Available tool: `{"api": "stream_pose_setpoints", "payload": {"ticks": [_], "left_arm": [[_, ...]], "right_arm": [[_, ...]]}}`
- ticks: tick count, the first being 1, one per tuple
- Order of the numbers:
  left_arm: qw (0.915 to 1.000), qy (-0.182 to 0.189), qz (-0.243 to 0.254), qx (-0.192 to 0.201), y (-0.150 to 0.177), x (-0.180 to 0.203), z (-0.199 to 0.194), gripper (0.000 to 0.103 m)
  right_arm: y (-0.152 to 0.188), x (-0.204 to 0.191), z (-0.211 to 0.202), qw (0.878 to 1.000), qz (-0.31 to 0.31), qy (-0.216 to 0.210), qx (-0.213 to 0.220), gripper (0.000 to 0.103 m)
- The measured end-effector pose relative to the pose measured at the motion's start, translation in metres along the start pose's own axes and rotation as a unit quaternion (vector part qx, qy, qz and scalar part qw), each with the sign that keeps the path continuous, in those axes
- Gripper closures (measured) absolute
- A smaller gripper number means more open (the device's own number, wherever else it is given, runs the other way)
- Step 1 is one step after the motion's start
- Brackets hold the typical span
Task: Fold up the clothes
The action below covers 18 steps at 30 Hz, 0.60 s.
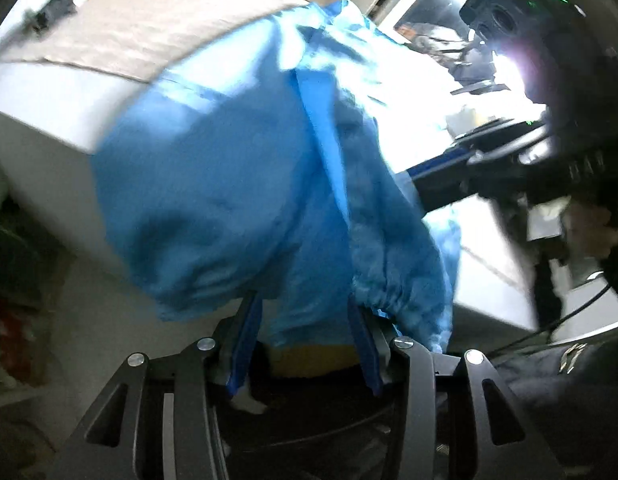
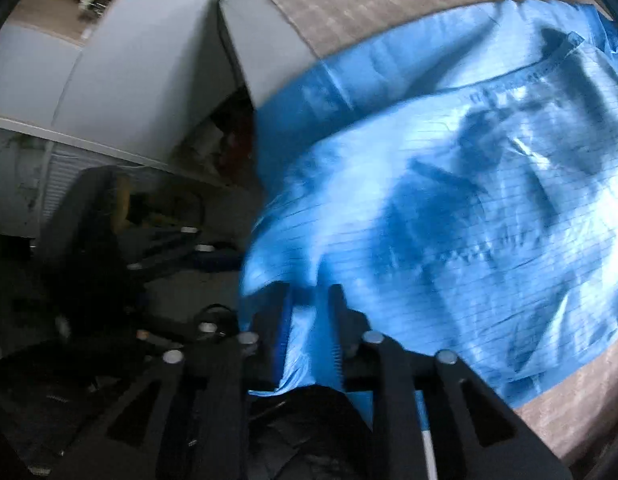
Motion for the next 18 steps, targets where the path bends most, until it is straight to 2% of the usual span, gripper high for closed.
{"api": "stream_pose_setpoints", "payload": {"ticks": [3,5,7,9,10,15,18], "left_arm": [[0.9986,-0.051,-0.004,-0.012,0.011,-0.022,-0.011,0.060],[0.9969,-0.075,-0.002,-0.023,0.014,-0.032,-0.014,0.061],[0.9964,-0.081,0.000,-0.026,0.009,-0.034,-0.016,0.061],[0.9963,-0.084,0.005,-0.018,-0.004,-0.033,-0.020,0.060],[0.9963,-0.085,0.007,-0.010,-0.011,-0.031,-0.024,0.060],[0.9950,-0.097,0.021,0.010,-0.046,-0.025,-0.047,0.060],[0.9965,-0.078,0.026,0.013,-0.066,-0.018,-0.042,0.060]], "right_arm": [[0.000,0.017,-0.018,1.000,0.017,0.001,0.024,0.068],[-0.002,0.046,-0.038,0.997,0.038,0.026,0.054,0.068],[-0.006,0.099,-0.054,0.987,0.071,0.118,0.078,0.068],[-0.011,0.152,-0.068,0.968,0.114,0.203,0.090,0.068],[-0.014,0.173,-0.074,0.960,0.130,0.228,0.097,0.068],[-0.024,0.238,-0.064,0.947,0.141,0.279,0.079,0.068],[-0.020,0.248,-0.047,0.953,0.129,0.267,0.055,0.068]]}}
Point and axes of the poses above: each gripper's, at about its wrist camera, not at the fingertips, and z roughly the way its jaws point, x to its right, y to its underside, the point moved 10 cm from there along z, roughly the way its jaws point, and after that the axes turned 3 degrees about y, right-handed, at the moved point
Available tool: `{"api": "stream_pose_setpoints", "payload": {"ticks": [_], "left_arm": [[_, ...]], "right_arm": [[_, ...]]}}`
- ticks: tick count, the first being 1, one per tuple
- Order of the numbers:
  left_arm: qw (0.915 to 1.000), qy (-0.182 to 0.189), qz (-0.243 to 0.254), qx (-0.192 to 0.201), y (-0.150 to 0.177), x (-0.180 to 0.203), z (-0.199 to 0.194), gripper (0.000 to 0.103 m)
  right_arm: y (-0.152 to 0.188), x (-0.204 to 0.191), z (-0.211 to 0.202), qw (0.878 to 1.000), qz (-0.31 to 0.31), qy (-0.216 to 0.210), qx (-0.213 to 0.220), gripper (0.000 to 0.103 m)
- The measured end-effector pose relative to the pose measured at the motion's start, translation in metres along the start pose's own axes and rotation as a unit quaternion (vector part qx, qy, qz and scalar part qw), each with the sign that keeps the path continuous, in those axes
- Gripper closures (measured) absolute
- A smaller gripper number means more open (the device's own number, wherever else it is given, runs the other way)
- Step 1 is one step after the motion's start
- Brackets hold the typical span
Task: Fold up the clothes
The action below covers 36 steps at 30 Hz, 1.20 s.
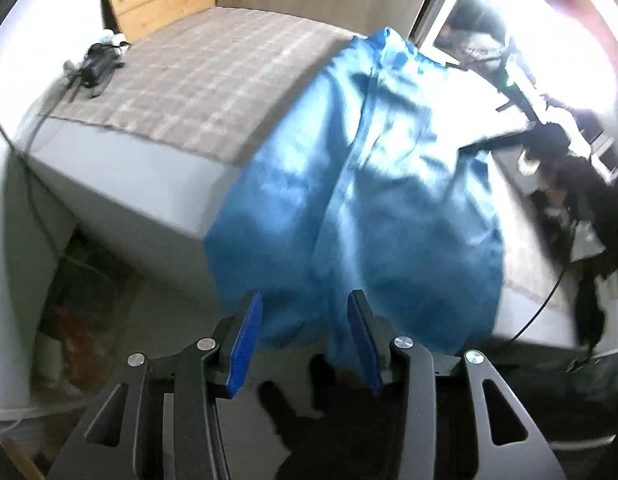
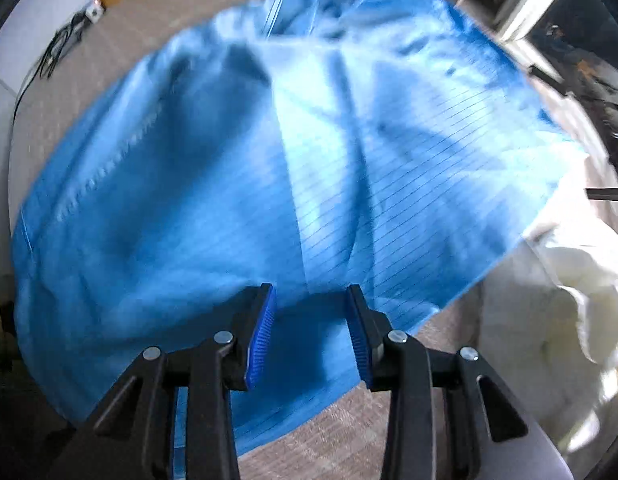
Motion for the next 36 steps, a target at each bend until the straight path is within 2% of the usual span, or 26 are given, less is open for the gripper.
{"api": "stream_pose_setpoints", "payload": {"ticks": [2,5,7,11,16,18,22,25,29,33,36], "left_arm": [[0.9990,0.000,0.044,-0.007,-0.008,0.010,0.014,0.060],[0.9961,0.017,0.083,-0.022,-0.031,0.035,0.041,0.060],[0.9945,0.030,0.094,-0.035,-0.039,0.047,0.062,0.060],[0.9925,0.042,0.098,-0.060,-0.049,0.063,0.101,0.060],[0.9921,0.042,0.098,-0.065,-0.058,0.067,0.107,0.060],[0.9917,0.040,0.100,-0.070,-0.060,0.068,0.106,0.060],[0.9914,0.046,0.104,-0.064,-0.077,0.071,0.100,0.060],[0.9904,0.037,0.122,-0.054,-0.110,0.071,0.100,0.060],[0.9894,0.032,0.138,-0.031,-0.169,0.075,0.111,0.056],[0.9903,0.052,0.126,-0.028,-0.225,0.088,0.146,0.052],[0.9911,0.057,0.116,-0.031,-0.244,0.091,0.168,0.052]], "right_arm": [[-0.004,0.010,-0.001,1.000,0.004,0.001,0.011,0.068],[-0.018,0.043,-0.012,0.997,0.062,0.005,0.051,0.068],[-0.029,0.068,-0.014,0.993,0.097,0.013,0.067,0.068],[-0.062,0.088,0.010,0.992,0.097,0.046,0.072,0.068],[-0.087,0.110,0.019,0.990,0.064,0.061,0.108,0.068],[-0.086,0.111,0.012,0.991,0.062,0.046,0.109,0.068],[-0.066,0.130,-0.016,0.986,0.102,0.010,0.129,0.067],[-0.044,0.142,-0.037,0.981,0.138,0.012,0.132,0.067],[-0.029,0.178,-0.034,0.971,0.206,0.009,0.120,0.067],[-0.033,0.207,-0.031,0.961,0.249,-0.033,0.117,0.067],[-0.045,0.212,-0.034,0.962,0.240,-0.047,0.121,0.067]]}}
Point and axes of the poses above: each gripper's, at about its wrist camera, not at the fingertips, and z roughly the way its jaws point, x to its right, y to its underside, the point moved 10 cm from there along z, roughly the way its jaws point, and after that the axes turned 3 degrees about y, right-handed, at the moved point
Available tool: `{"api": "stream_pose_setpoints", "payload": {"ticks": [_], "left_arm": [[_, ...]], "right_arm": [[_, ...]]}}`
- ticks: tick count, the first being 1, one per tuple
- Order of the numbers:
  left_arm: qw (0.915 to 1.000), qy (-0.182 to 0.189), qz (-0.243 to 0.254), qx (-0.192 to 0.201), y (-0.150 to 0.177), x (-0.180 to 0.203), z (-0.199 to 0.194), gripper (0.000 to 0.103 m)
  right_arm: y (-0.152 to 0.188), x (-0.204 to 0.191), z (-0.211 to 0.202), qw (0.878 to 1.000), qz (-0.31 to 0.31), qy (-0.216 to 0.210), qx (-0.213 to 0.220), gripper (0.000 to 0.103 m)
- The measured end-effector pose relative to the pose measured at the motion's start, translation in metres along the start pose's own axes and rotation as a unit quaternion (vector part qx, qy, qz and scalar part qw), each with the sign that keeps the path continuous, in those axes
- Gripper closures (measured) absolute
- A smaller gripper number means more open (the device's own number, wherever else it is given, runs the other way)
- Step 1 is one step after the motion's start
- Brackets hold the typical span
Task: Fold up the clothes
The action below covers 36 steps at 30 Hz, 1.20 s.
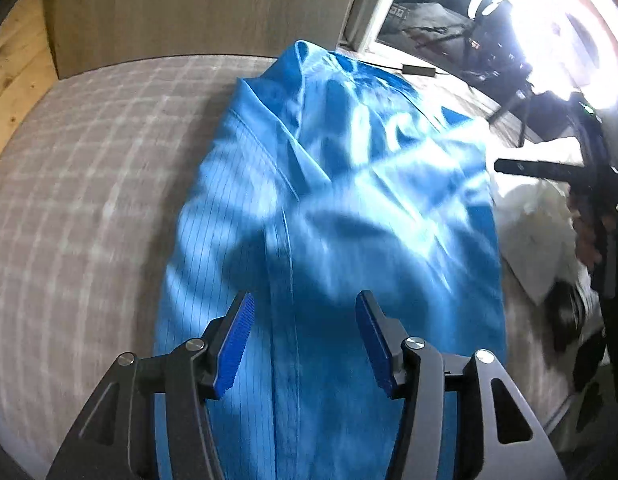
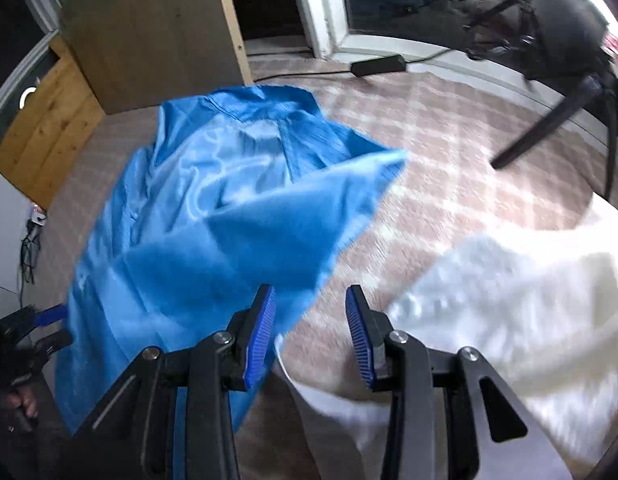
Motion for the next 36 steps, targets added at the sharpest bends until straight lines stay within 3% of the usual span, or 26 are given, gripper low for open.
{"api": "stream_pose_setpoints", "payload": {"ticks": [7,9,11,14,17,19,21,24,26,28,34,35,36], "left_arm": [[0.9996,0.016,-0.019,-0.011,-0.025,-0.002,0.034,0.055],[0.9997,0.013,-0.013,-0.016,-0.025,0.000,0.038,0.063],[0.9997,0.011,-0.010,-0.019,-0.024,0.001,0.040,0.091],[0.9996,0.020,-0.018,-0.010,-0.026,0.000,0.037,0.098],[0.9990,0.033,-0.030,0.003,-0.029,-0.005,0.028,0.099],[0.9988,0.035,-0.033,0.010,-0.030,-0.008,0.023,0.099],[0.9988,0.031,-0.034,0.016,-0.032,-0.010,0.018,0.100],[0.9989,0.025,-0.035,0.020,-0.030,-0.014,0.013,0.099],[0.9990,0.021,-0.035,0.020,-0.029,-0.015,0.012,0.099],[0.9989,0.016,-0.037,0.023,-0.028,-0.018,0.012,0.099],[0.9986,0.016,-0.045,0.026,-0.026,-0.020,0.014,0.099],[0.9986,0.014,-0.043,0.025,-0.026,-0.020,0.014,0.099],[0.9987,0.013,-0.043,0.025,-0.026,-0.020,0.014,0.099]], "right_arm": [[-0.021,-0.013,0.028,0.999,-0.025,-0.015,-0.020,0.066],[-0.025,-0.015,0.031,0.999,-0.027,-0.015,-0.021,0.066],[-0.027,-0.018,0.032,0.999,-0.031,-0.022,-0.021,0.066],[-0.028,-0.018,0.030,0.999,-0.038,-0.020,-0.021,0.067],[-0.031,-0.019,0.027,0.999,-0.040,-0.032,-0.012,0.077],[-0.035,-0.019,0.026,0.998,-0.038,-0.040,-0.007,0.093],[-0.040,-0.020,0.027,0.998,-0.037,-0.043,-0.006,0.095],[-0.041,-0.020,0.027,0.998,-0.040,-0.044,-0.008,0.095],[-0.035,-0.012,0.023,0.999,-0.031,-0.032,-0.014,0.088],[-0.029,-0.002,0.020,0.999,-0.015,-0.022,-0.020,0.062],[-0.032,0.013,0.027,0.998,0.024,-0.041,-0.028,0.061],[-0.036,0.010,0.030,0.998,0.020,-0.044,-0.026,0.063],[-0.040,0.008,0.033,0.998,0.017,-0.045,-0.025,0.071]]}}
Point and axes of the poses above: each gripper's, at about its wrist camera, not at the fingertips, and z roughly the way its jaws point, x to its right, y to its underside, the point moved 10 cm from there along z, roughly the way its jaws point, and after that the axes turned 3 degrees about y, right-handed, at the moved point
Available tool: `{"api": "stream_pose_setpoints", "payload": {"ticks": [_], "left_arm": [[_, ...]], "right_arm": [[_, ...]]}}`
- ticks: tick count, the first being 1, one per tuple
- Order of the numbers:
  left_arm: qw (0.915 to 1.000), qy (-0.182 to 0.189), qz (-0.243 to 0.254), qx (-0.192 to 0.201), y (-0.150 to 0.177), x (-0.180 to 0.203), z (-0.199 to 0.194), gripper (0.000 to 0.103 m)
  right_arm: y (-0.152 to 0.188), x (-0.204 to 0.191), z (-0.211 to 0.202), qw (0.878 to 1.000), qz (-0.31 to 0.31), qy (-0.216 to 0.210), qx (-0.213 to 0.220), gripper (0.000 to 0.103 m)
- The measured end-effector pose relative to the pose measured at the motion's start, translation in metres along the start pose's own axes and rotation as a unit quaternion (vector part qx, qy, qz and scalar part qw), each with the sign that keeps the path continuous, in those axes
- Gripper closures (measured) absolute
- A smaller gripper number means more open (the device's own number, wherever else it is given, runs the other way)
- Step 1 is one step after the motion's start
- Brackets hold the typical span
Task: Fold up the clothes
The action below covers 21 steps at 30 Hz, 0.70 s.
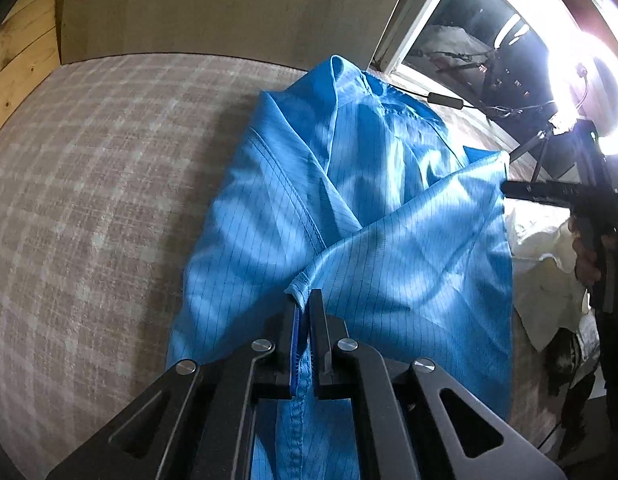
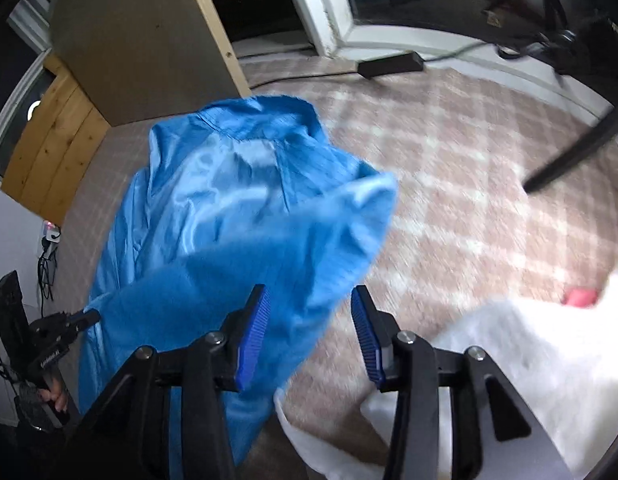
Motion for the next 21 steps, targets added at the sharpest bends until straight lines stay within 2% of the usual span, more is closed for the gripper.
{"api": "stream_pose_setpoints", "payload": {"ticks": [1,4,7,9,12,14,16,17,21], "left_arm": [[1.0000,-0.001,-0.001,0.001,0.000,0.000,-0.001,0.100],[0.9999,-0.009,-0.003,0.008,0.000,-0.003,-0.005,0.099],[0.9997,-0.023,-0.003,0.011,0.000,-0.007,-0.004,0.099],[0.9995,-0.032,0.001,0.008,0.002,-0.009,0.000,0.099],[0.9988,-0.048,0.001,0.009,0.004,-0.013,-0.002,0.091],[0.9987,-0.048,-0.005,0.013,0.004,-0.015,-0.008,0.086],[0.9984,-0.051,-0.004,0.023,0.004,-0.016,-0.019,0.082],[0.9982,-0.052,-0.003,0.029,0.004,-0.016,-0.026,0.082],[0.9986,-0.035,0.004,0.040,0.012,-0.003,-0.053,0.081]], "right_arm": [[-0.004,-0.003,0.003,1.000,-0.005,0.000,-0.001,0.084],[-0.015,-0.013,0.009,0.999,-0.031,0.011,0.013,0.097],[-0.030,-0.020,0.019,0.997,-0.064,0.036,0.032,0.098],[-0.033,-0.016,0.032,0.996,-0.069,0.059,0.021,0.098],[-0.029,-0.003,0.042,0.993,-0.073,0.093,0.002,0.096],[-0.026,0.002,0.034,0.995,-0.059,0.084,0.003,0.094],[-0.023,0.004,0.016,0.997,-0.037,0.059,0.015,0.083],[-0.020,0.004,0.007,0.998,-0.034,0.055,0.022,0.081],[0.001,-0.009,-0.025,0.996,-0.060,0.053,0.048,0.080]]}}
Point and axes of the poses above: each gripper's, at about its wrist camera, not at the fingertips, and z roughly the way its jaws point, x to its right, y to its underside, the point moved 10 cm from there along z, roughly the way its jaws point, and after that the axes turned 3 degrees about y, right-handed, at the moved point
